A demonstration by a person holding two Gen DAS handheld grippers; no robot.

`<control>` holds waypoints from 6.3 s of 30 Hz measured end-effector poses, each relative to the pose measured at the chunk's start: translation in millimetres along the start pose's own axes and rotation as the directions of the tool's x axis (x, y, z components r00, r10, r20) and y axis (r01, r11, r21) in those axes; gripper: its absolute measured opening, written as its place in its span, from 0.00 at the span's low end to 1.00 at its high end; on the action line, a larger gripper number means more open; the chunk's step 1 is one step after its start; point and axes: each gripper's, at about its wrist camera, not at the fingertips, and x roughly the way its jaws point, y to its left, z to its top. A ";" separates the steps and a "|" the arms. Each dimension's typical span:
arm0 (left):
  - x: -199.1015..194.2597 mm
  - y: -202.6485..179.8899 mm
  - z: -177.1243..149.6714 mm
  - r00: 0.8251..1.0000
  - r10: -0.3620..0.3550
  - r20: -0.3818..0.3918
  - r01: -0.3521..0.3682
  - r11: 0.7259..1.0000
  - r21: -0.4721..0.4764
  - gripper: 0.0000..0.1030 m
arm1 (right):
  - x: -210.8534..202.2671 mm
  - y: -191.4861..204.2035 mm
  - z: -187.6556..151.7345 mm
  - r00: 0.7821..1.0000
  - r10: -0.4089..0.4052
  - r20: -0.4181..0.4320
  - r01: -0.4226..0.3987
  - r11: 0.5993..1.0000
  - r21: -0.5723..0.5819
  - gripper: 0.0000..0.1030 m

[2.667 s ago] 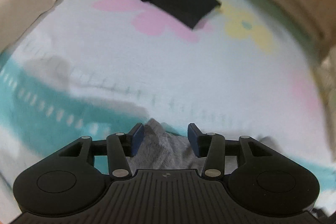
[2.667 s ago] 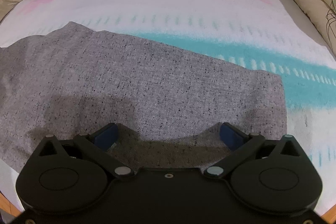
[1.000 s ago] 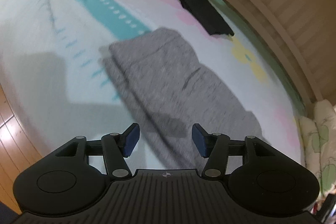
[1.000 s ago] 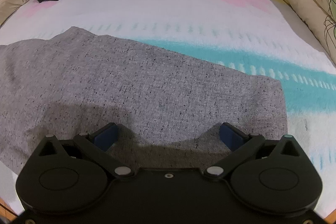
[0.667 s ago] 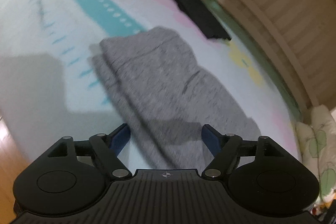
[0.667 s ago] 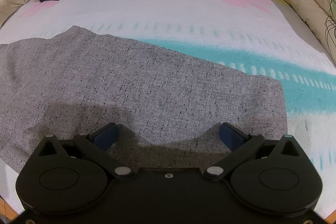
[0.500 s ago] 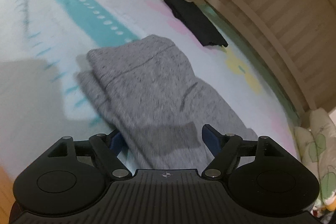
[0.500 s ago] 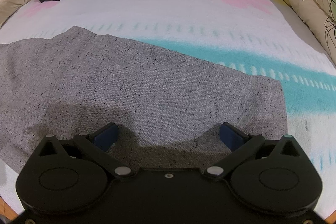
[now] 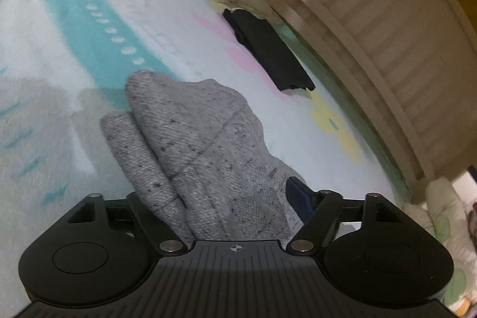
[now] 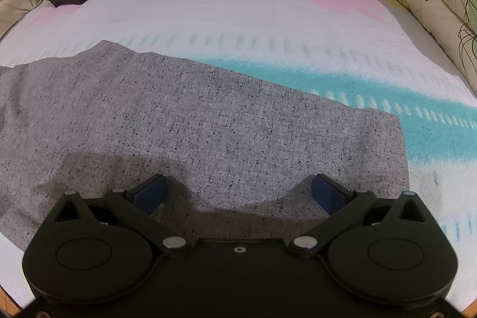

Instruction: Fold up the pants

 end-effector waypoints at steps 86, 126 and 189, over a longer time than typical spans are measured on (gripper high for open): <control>20.7 -219.9 -158.6 0.912 -0.017 -0.411 0.298 0.715 0.632 0.61 | -29.0 -40.4 -11.1 0.971 0.232 0.064 -0.236 0.970 0.056 0.99; -1.1 -192.9 -88.3 0.977 0.012 -0.213 0.105 0.841 0.531 0.57 | -32.0 -19.0 17.7 0.922 0.383 0.051 -0.386 0.920 0.064 0.27; 28.2 -244.0 -188.5 0.939 0.032 -0.341 0.233 0.671 0.704 0.57 | -21.3 -59.6 5.2 0.943 0.063 0.326 -0.052 0.998 -0.041 0.99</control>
